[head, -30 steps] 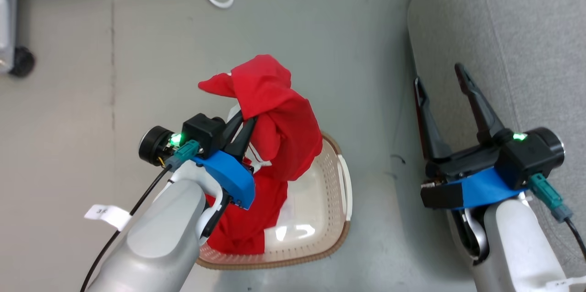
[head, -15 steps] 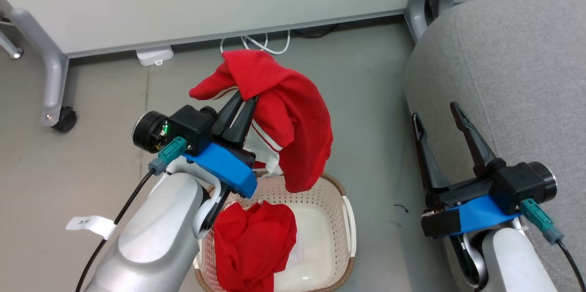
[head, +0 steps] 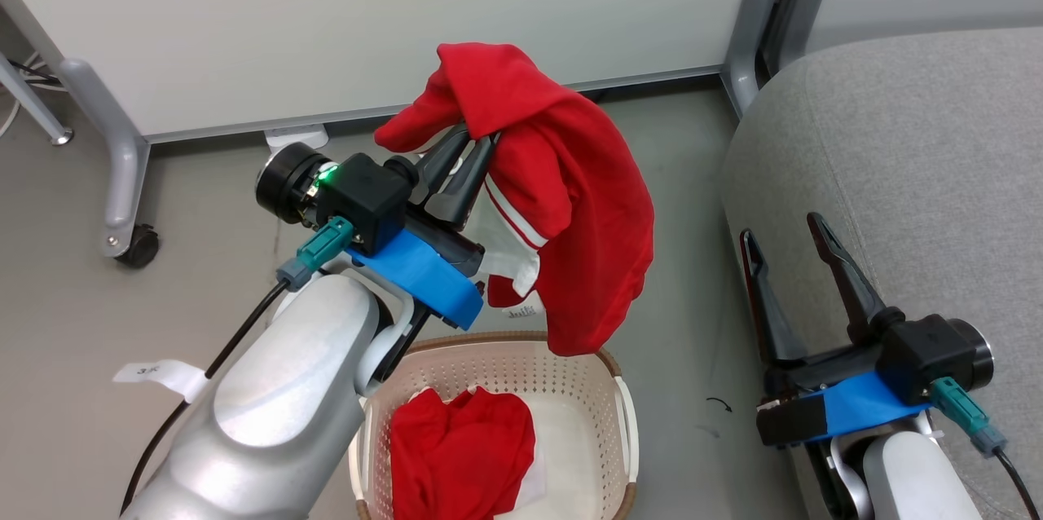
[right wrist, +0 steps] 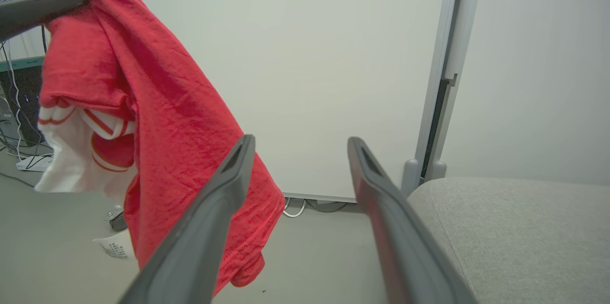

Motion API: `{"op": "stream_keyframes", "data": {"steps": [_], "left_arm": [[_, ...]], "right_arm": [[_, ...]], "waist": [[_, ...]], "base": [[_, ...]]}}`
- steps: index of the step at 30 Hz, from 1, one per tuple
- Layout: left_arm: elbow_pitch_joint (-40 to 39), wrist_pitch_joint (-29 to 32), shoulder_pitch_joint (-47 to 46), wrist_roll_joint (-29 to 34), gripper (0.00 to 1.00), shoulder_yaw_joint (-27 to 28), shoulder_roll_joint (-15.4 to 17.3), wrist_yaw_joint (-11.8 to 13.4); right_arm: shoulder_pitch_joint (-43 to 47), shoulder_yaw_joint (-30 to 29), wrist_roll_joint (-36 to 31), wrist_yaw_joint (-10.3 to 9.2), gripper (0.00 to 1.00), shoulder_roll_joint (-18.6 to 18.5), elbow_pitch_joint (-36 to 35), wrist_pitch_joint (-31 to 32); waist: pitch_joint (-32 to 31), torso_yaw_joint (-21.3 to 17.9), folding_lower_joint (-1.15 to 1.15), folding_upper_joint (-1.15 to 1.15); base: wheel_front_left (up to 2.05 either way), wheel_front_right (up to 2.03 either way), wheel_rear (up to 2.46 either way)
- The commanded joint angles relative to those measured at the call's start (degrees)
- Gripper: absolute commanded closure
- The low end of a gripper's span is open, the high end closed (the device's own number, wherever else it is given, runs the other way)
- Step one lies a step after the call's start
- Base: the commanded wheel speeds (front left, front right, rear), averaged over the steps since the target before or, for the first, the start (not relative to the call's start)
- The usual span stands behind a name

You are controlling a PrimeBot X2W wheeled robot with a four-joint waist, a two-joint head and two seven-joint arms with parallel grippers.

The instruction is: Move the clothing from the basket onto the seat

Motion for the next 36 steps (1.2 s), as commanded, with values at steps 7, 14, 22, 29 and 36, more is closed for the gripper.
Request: {"op": "stream_keyframes", "data": {"steps": [7,14,22,29,36], "left_arm": [[-1.30,-0.07,-1.13,-0.72,1.00,-1.09,0.69,-0.11],[-1.41,-0.08,-1.05,-0.82,1.00,-1.77,0.39,-0.09],[-1.58,-0.15,-1.38,-0.37,1.00,-2.82,-0.60,-0.09],[-1.72,-0.20,-1.78,0.11,1.00,-4.47,-1.95,-0.10],[-2.18,-0.25,-2.55,0.11,1.00,-6.59,-2.79,-0.11]], "right_arm": [[0.10,1.11,-0.29,0.03,0.00,-0.22,-1.06,-0.18],[-5.18,6.03,-2.62,0.03,0.00,-2.35,-1.52,-0.18],[-14.97,15.48,-1.47,0.03,0.00,-8.43,2.69,-0.13],[-21.50,22.59,1.11,0.03,0.00,-11.66,8.19,-0.11],[-25.67,29.26,4.73,0.03,0.00,-13.41,15.54,-0.11]], "waist": [[-0.73,0.39,0.01,0.00],[-0.66,0.56,0.01,0.00],[-0.32,1.77,0.01,0.00],[0.09,3.05,0.01,0.00],[0.59,4.04,0.01,0.00]], "base": [[0.00,0.00,0.00],[0.00,0.00,0.00],[0.00,0.00,0.00],[0.00,0.00,0.00],[0.00,0.00,0.00]]}}
